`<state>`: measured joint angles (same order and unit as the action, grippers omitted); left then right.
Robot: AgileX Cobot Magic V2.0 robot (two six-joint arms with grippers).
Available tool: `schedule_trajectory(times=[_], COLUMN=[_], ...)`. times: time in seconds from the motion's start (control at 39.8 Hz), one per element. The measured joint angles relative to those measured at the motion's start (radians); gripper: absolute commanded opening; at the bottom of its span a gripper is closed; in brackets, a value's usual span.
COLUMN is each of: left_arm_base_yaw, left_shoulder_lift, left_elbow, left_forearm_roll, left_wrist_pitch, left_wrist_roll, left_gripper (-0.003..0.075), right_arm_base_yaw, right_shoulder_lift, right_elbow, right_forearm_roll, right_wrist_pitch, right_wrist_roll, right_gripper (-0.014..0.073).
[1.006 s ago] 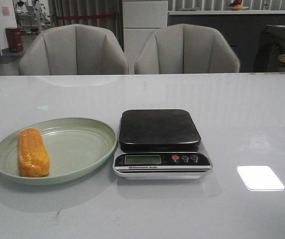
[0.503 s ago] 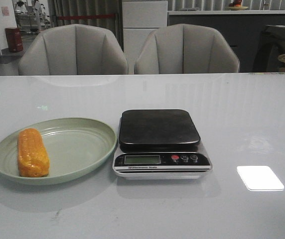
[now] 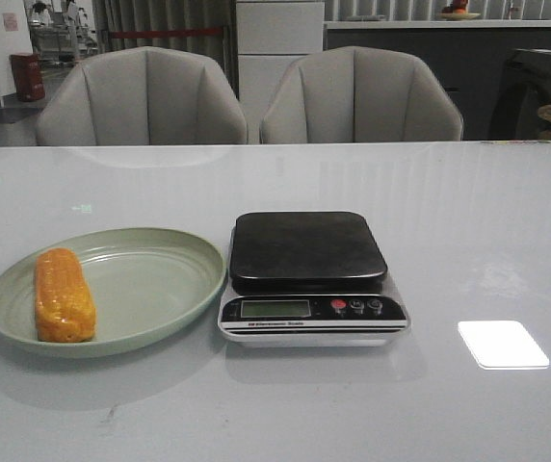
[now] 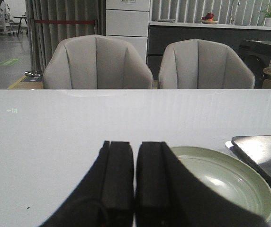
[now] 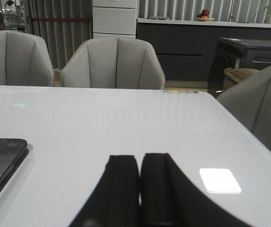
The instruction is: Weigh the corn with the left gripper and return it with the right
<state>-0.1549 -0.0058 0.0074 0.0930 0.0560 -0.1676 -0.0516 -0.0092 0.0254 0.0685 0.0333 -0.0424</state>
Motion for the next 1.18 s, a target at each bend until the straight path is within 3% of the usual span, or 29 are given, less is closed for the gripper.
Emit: schedule_trajectory(times=[0.45,1.18], left_arm_base_yaw=[0.000,0.000], left_shoulder_lift=[0.000,0.000], left_elbow=[0.000,0.000], left_forearm_roll=[0.000,0.000], left_wrist_pitch=[0.000,0.000], left_wrist_roll=[0.000,0.000], left_gripper=[0.0122,0.0122], right_arm_base_yaw=[0.000,0.000], right_shoulder_lift=[0.000,0.000], right_elbow=[0.000,0.000], right_forearm_roll=[-0.068,-0.083], right_wrist_pitch=[-0.010,-0.006], right_wrist_roll=[0.142,0.151], right_gripper=[0.0163,0.0163])
